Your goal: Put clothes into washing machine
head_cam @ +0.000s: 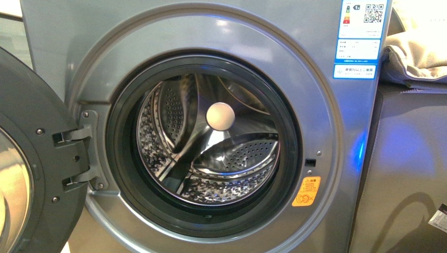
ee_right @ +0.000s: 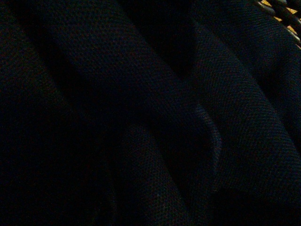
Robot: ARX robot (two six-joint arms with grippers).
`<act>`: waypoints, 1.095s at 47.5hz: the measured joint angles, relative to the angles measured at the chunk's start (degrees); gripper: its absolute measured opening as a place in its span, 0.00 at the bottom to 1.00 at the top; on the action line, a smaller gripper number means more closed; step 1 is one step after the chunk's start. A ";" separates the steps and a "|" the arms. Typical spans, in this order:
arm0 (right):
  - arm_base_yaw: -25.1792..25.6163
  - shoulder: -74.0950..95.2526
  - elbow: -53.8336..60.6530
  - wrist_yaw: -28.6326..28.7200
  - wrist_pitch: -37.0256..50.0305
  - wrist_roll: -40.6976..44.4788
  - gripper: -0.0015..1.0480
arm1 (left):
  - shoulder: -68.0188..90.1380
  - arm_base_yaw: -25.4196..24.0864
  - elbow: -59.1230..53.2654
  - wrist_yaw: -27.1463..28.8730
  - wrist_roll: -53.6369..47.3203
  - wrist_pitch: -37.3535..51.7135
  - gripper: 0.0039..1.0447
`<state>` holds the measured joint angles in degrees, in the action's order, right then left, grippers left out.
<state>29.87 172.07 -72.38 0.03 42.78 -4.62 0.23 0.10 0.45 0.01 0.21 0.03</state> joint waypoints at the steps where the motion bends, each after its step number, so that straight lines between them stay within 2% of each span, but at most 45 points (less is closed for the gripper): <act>1: 0.00 -0.02 0.17 0.02 0.24 -0.20 0.74 | 0.00 0.00 0.00 -0.02 0.00 0.00 0.94; 11: -0.13 -2.38 4.22 1.88 3.58 -3.26 0.50 | 0.00 0.00 0.00 -0.02 0.00 0.00 0.94; 20: -0.37 -8.57 12.00 4.46 7.65 -6.25 0.23 | 0.00 0.00 0.00 -0.02 0.00 0.00 0.94; 25: -0.33 -12.83 15.78 5.68 10.16 -6.69 0.13 | 0.00 0.00 0.00 -0.02 0.00 0.00 0.94; 41: 0.66 -33.99 32.72 10.88 18.99 -6.75 0.10 | 0.00 0.00 0.00 -0.02 0.00 0.00 0.94; 52: -1.57 -58.05 44.44 15.65 18.38 -6.45 0.10 | 0.00 0.00 0.00 -0.02 0.00 0.00 0.94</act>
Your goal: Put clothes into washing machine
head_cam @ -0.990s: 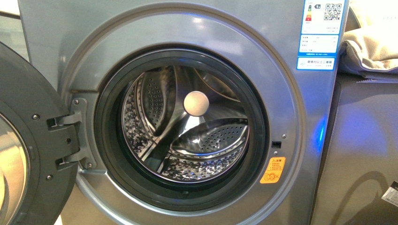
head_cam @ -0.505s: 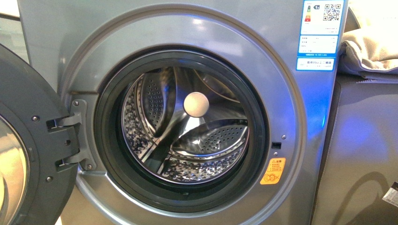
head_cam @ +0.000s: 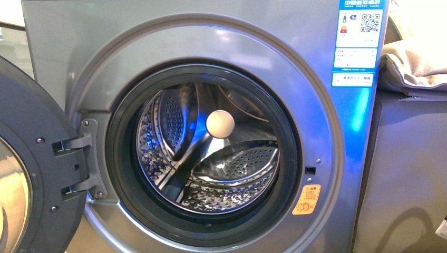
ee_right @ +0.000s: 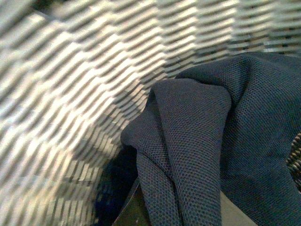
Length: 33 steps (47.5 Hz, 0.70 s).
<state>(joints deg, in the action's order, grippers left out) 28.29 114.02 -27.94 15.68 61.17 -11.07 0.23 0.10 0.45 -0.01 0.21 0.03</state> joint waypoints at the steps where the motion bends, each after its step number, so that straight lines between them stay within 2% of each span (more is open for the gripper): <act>1: -0.42 -2.49 0.68 0.26 -0.74 0.04 0.10 | 0.00 0.00 0.00 0.00 0.00 0.00 0.94; 17: -3.19 -27.56 1.27 1.03 -12.66 0.48 0.10 | 0.00 0.00 0.00 0.00 0.00 0.00 0.94; 33: -3.58 -41.48 -12.66 0.87 -26.64 1.73 0.10 | 0.00 0.00 0.00 0.00 0.00 0.00 0.94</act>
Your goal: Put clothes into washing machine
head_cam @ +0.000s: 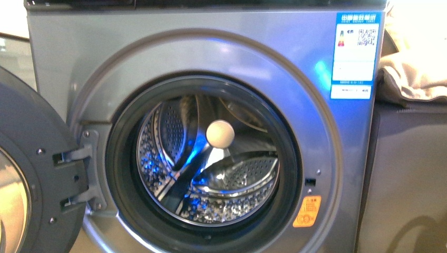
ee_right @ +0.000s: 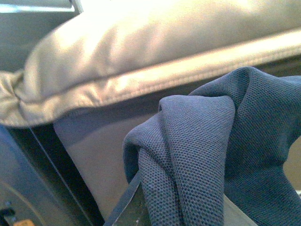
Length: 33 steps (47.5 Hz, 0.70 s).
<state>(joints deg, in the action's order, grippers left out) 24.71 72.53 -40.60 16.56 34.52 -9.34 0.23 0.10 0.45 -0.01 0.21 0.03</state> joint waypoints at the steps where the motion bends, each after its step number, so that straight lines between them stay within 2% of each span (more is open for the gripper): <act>1: -0.20 -0.46 -1.27 -0.24 -0.94 0.26 0.10 | 0.00 0.00 0.00 0.00 0.00 0.00 0.94; 14: -4.63 -2.34 -18.01 -2.36 -12.55 2.64 0.10 | 0.00 0.00 0.00 0.00 0.00 0.00 0.94; 19: -7.85 -2.36 -25.70 -3.41 -17.44 2.73 0.10 | 0.00 0.00 0.00 0.00 -0.02 0.00 0.94; 25: -13.75 -2.32 -34.36 -5.86 -22.08 3.52 0.10 | 0.00 0.00 0.00 0.00 0.00 0.00 0.94; 33: -24.94 -0.46 -45.83 -10.47 -27.67 5.81 0.09 | 0.00 0.00 0.00 0.00 0.00 0.00 0.94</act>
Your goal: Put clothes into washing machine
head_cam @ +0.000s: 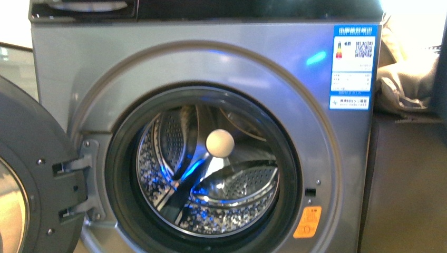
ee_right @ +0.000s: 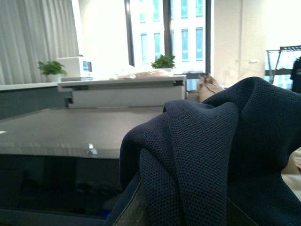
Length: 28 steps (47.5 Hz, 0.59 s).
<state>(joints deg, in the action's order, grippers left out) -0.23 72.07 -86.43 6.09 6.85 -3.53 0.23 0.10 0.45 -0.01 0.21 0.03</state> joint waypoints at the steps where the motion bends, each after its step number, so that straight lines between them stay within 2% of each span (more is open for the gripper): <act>1: -1.55 0.50 -1.01 -0.44 -0.42 0.39 0.09 | 0.00 0.00 0.00 0.00 0.00 0.00 0.94; 7: -13.20 4.87 -10.05 -5.01 -4.52 3.80 0.09 | 0.00 0.00 0.00 0.00 0.00 0.00 0.94; 14: -26.53 11.98 -19.10 -7.85 -8.39 7.45 0.09 | 0.00 0.00 0.00 0.00 -0.02 0.00 0.94; 23: -37.20 17.57 -24.39 -9.94 -9.94 10.32 0.09 | 0.00 0.00 0.00 0.00 -0.02 0.00 0.94; 28: -40.65 18.71 -24.50 -10.25 -8.92 10.86 0.09 | 0.00 0.00 0.00 0.00 0.00 0.00 0.94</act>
<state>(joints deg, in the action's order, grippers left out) -40.88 90.78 -110.93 -4.16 -2.07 7.33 0.23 0.10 0.45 -0.01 0.21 0.03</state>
